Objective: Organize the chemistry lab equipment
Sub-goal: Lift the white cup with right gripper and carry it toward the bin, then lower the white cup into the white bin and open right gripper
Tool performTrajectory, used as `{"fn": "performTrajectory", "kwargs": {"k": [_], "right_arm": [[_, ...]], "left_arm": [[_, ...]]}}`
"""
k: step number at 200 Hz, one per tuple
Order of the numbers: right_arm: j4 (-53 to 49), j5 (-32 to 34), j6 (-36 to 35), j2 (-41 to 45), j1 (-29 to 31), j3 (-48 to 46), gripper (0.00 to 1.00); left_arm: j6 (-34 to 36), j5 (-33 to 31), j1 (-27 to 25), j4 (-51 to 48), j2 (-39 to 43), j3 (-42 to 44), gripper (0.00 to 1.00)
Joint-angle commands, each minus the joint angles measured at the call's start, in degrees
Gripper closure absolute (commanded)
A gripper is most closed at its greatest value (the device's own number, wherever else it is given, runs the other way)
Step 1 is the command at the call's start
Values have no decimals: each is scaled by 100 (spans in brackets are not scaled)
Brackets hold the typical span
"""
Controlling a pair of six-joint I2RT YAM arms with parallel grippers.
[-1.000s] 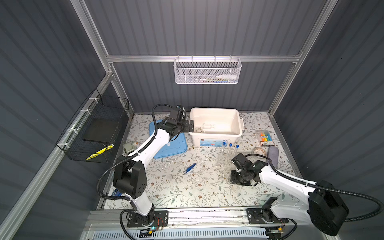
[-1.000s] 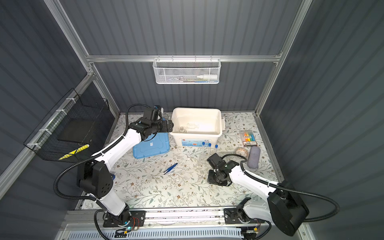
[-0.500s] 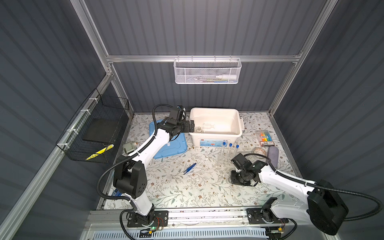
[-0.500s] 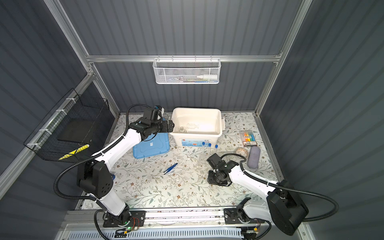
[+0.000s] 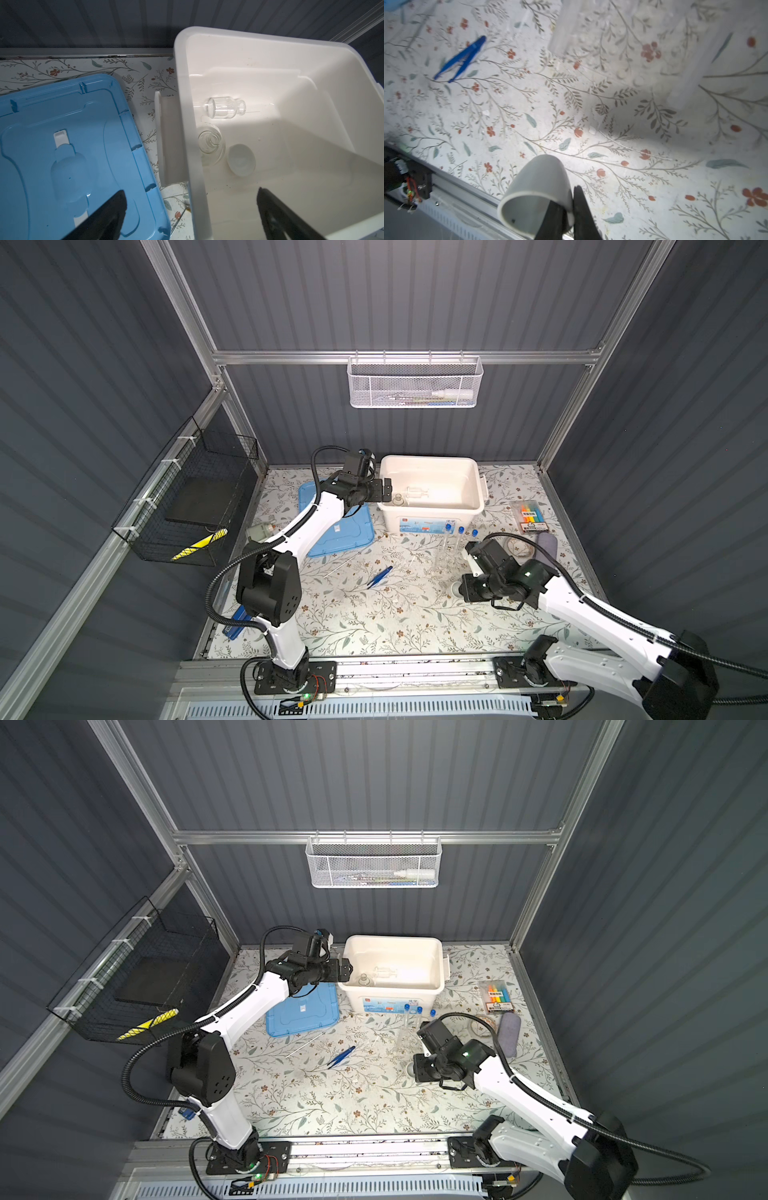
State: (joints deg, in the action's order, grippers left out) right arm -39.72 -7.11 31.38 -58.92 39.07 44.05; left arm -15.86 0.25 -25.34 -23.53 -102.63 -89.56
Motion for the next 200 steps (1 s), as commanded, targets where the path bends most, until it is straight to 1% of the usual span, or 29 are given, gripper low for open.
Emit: {"fn": "performTrajectory", "kwargs": {"k": [1,41,75,100,103,119,153,200], "right_arm": [[-298,-223,-355,182,15,480,92],[-744,-549,-738,18,-265,1480,92],[-1067,-724,-1211,-252,-839,2339,93],[-1203,-726,-1663,-485,-1273,2965,93],[-1200,-715,-1722,-646,-1327,3036,93],[-1145,-652,-1939,-950,-1567,3411,93],[-941,-770,-2276,-1674,-2056,4024,93],[-931,-782,-2685,-2673,-2345,4813,92]], "left_arm": [[117,214,2,-80,-121,-240,0],[96,298,2,-211,-270,-350,0],[80,413,-6,-247,-322,-343,1],[65,552,-1,-209,-370,-334,2],[66,580,-5,-199,-379,-339,2],[41,699,-38,-154,-433,-367,3],[102,697,-193,-184,-512,-459,3],[125,713,-428,-150,-574,-516,3]]}}
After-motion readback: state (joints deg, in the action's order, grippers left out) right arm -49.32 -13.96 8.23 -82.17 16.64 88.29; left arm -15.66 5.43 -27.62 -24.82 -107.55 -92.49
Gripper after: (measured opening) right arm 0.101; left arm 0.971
